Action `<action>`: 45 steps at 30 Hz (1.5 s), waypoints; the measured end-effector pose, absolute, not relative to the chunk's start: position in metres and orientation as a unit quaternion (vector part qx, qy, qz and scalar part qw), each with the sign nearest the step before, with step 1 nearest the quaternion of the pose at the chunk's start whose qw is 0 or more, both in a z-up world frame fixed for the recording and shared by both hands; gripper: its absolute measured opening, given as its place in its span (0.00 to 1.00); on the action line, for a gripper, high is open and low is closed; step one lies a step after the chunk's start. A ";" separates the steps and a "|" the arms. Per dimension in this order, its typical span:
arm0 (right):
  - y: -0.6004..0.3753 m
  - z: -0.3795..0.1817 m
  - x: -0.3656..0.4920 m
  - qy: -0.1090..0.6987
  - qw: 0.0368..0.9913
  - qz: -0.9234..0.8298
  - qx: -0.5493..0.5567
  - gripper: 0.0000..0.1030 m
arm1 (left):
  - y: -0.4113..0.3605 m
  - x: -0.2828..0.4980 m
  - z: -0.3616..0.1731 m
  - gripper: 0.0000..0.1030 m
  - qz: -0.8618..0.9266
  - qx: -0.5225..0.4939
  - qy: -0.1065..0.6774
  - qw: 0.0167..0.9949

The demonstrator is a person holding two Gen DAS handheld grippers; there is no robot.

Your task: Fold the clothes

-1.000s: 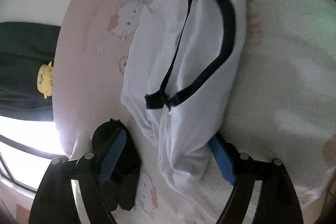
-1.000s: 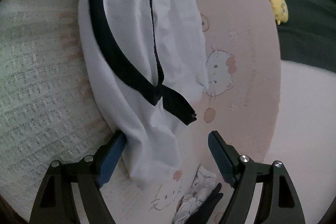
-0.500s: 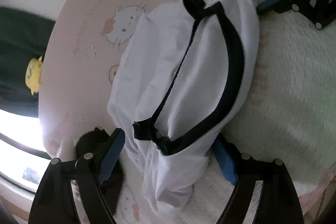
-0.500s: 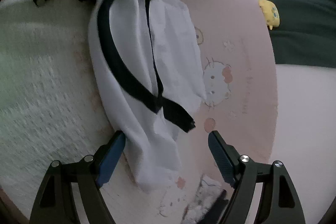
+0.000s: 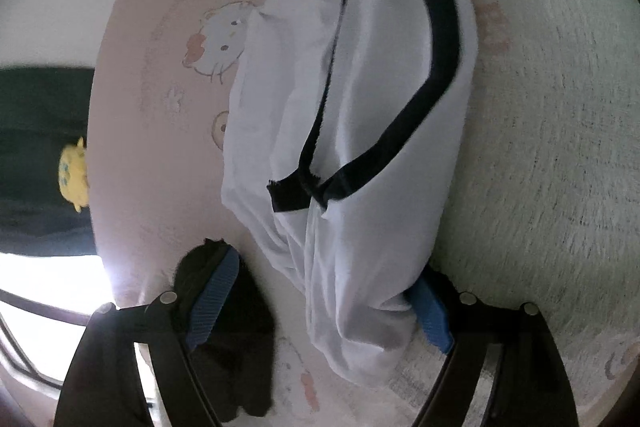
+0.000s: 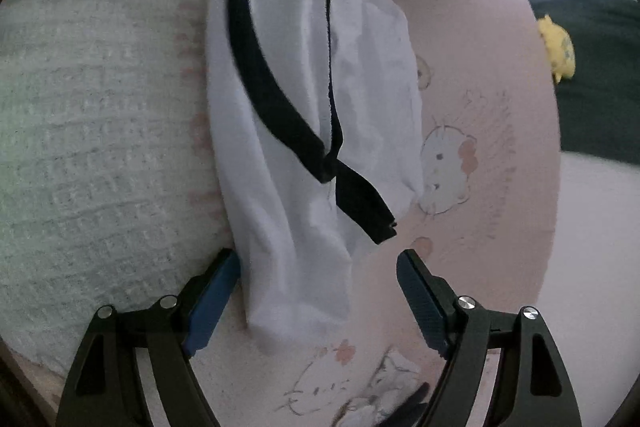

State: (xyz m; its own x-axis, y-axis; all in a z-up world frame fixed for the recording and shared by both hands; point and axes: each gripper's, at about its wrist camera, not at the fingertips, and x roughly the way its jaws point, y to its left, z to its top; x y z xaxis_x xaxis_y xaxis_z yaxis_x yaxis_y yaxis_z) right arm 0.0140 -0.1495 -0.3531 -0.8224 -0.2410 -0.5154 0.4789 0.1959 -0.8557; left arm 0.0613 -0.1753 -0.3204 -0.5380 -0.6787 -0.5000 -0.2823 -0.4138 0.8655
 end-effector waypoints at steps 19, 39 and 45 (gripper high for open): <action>-0.161 -0.396 0.032 0.759 0.251 -0.597 0.064 0.12 | -0.155 0.074 -0.340 0.05 -0.741 0.455 -0.465 0.166; -0.189 -0.334 -0.035 0.578 0.376 -0.650 0.320 0.12 | -0.209 0.039 -0.290 0.08 -0.790 0.562 -0.244 0.036; -0.202 -0.321 -0.073 0.492 0.386 -0.643 0.443 0.14 | -0.228 0.025 -0.281 0.09 -0.793 0.592 -0.142 0.011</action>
State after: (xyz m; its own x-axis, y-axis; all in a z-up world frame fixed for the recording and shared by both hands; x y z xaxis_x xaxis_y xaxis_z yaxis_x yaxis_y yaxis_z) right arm -0.0725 -0.2017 -0.3213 -0.3101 -0.0611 -0.9487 0.9316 -0.2185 -0.2904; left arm 0.0247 -0.2284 -0.2813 -0.2981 -0.1861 -0.9362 -0.1502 -0.9595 0.2385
